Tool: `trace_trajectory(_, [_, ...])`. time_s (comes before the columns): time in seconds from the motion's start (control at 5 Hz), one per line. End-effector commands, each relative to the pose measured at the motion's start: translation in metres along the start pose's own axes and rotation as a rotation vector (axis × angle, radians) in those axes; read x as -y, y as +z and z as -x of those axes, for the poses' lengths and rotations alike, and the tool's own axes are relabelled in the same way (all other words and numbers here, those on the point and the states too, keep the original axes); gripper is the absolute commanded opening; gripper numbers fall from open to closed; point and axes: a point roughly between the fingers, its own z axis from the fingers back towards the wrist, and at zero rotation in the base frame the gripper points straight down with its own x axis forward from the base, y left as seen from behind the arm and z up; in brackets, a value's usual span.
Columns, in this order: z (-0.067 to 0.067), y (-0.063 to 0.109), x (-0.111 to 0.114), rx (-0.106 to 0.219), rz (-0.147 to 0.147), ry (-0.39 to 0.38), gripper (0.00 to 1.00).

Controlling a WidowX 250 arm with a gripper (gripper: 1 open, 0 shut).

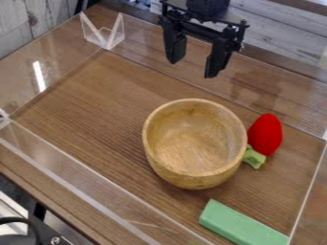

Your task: Move the red object to the left side of the table

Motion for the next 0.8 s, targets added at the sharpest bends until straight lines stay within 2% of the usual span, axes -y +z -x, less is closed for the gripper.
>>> trace_trajectory(0.0, [0.001,-0.012,0.005,-0.03,0.008,0.005,1.0])
trace_trajectory(0.4, [-0.005,-0.026,0.056,-0.018,0.028,0.007,1.0])
trace_trajectory(0.6, [-0.01,-0.028,0.084,0.007,0.036,0.006,1.0])
